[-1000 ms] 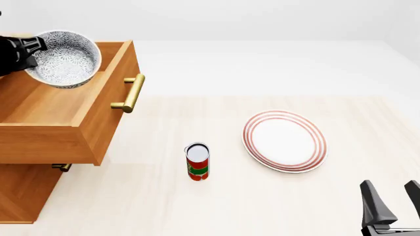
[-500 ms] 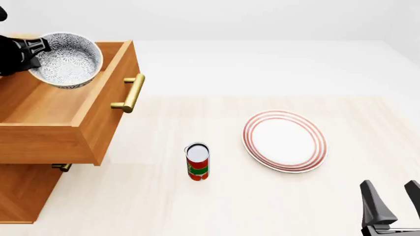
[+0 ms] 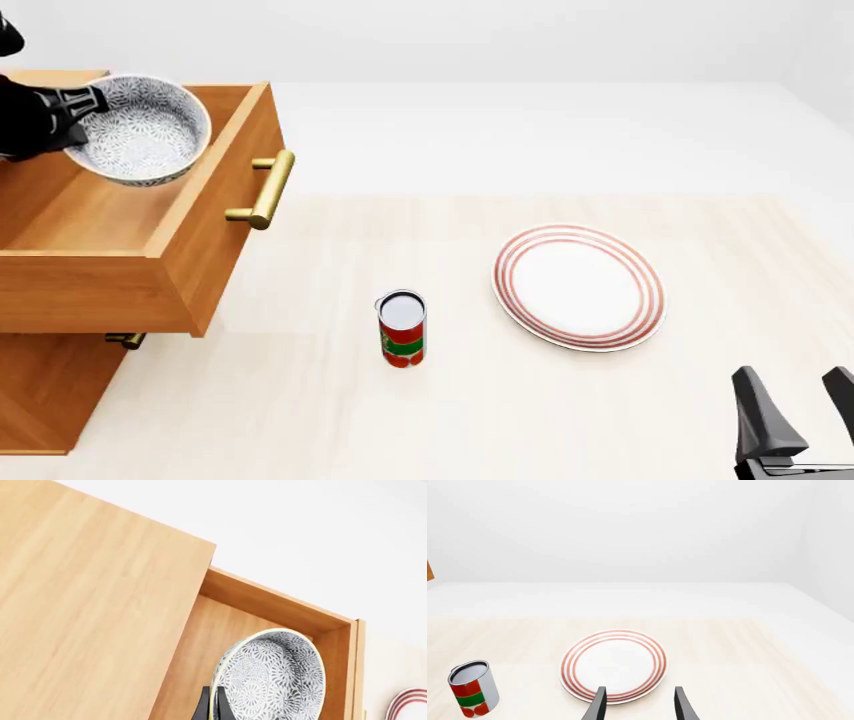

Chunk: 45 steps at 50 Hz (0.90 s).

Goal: Put the bowl in the top drawer of the cabinet.

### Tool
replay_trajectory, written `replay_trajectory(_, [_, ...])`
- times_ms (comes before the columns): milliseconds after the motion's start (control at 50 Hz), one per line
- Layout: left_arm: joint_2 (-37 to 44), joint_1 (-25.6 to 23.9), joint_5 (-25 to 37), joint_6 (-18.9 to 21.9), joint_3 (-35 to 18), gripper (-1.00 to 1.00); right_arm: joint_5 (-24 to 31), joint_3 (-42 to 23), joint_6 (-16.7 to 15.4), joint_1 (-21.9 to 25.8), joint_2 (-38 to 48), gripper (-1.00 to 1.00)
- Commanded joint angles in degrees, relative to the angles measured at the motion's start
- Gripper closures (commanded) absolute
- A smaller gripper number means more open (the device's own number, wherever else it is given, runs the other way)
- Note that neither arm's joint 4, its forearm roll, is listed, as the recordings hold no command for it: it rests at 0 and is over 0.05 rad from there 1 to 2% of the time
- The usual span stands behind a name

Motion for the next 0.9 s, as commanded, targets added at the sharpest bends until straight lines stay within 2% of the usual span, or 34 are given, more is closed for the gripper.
replay_trajectory(20, [0.3, 1.3, -0.9, -0.2, 0.8, 1.0, -0.1, 0.0, 0.0, 0.1, 0.0, -1.0])
replay_trajectory(900, [1.3, 1.6, -3.0, -0.3, 3.0, 1.0, 0.0, 0.0, 0.1, 0.1, 0.0, -1.0])
